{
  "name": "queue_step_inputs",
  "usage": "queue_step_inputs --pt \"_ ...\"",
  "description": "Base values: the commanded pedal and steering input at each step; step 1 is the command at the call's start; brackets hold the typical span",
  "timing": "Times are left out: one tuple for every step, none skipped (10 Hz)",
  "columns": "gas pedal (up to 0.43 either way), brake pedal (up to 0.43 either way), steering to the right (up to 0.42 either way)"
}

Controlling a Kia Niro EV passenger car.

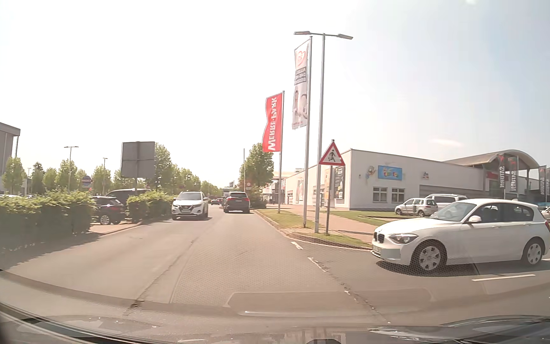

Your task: Follow the waypoints while adhering to traffic rules and regulations

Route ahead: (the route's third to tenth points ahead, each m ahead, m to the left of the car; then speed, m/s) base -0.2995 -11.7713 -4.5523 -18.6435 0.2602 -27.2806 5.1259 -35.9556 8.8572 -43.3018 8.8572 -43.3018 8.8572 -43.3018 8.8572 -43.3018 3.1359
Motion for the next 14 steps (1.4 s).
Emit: queue_step_inputs --pt "0.0 0.0 0.56" --pt "0.0 0.0 0.602" --pt "0.0 0.0 0.66" --pt "0.0 0.0 0.712" --pt "0.0 0.0 0.737" --pt "0.02 0.0 0.756" --pt "0.039 0.0 0.762" --pt "0.039 0.0 0.763" --pt "0.047 0.0 0.761" --pt "0.059 0.0 0.756" --pt "0.067 0.0 0.739" --pt "0.067 0.0 0.724" --pt "0.067 0.0 0.701" --pt "0.067 0.0 0.681"
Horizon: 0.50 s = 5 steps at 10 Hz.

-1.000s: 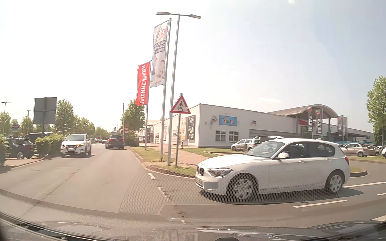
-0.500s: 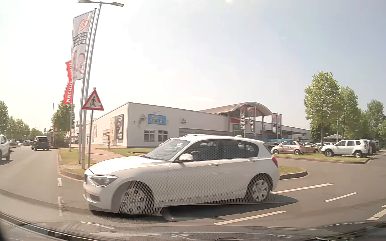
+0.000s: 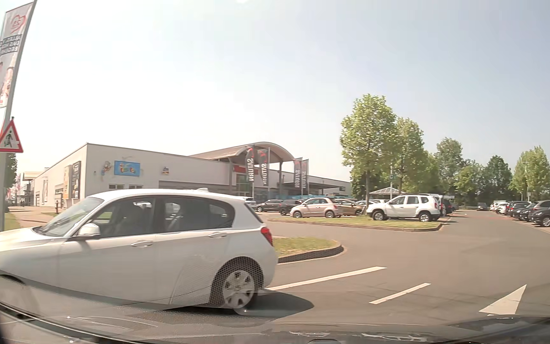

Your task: Follow the waypoints while adhering to traffic rules and regulations

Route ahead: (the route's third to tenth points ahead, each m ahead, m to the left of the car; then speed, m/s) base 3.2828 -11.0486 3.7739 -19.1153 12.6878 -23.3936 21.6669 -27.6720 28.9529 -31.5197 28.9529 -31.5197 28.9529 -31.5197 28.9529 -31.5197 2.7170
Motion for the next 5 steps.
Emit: queue_step_inputs --pt "0.059 0.0 0.656" --pt "0.047 0.0 0.63" --pt "0.047 0.0 0.6" --pt "0.039 0.0 0.575" --pt "0.028 0.0 0.546"
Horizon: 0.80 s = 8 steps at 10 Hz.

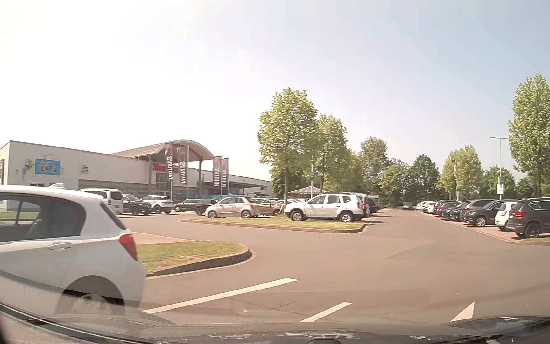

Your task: Follow the waypoints while adhering to traffic rules and regulations

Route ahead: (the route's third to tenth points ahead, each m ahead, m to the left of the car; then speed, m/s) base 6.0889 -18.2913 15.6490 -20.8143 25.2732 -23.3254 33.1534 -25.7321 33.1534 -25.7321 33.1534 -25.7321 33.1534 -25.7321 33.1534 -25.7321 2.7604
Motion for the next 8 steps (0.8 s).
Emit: queue_step_inputs --pt "0.028 0.0 0.523" --pt "0.028 0.0 0.493" --pt "0.028 0.0 0.468" --pt "0.008 0.0 0.433" --pt "0.0 0.0 0.392" --pt "0.0 0.0 0.361" --pt "0.0 0.0 0.326" --pt "0.008 0.0 0.298"
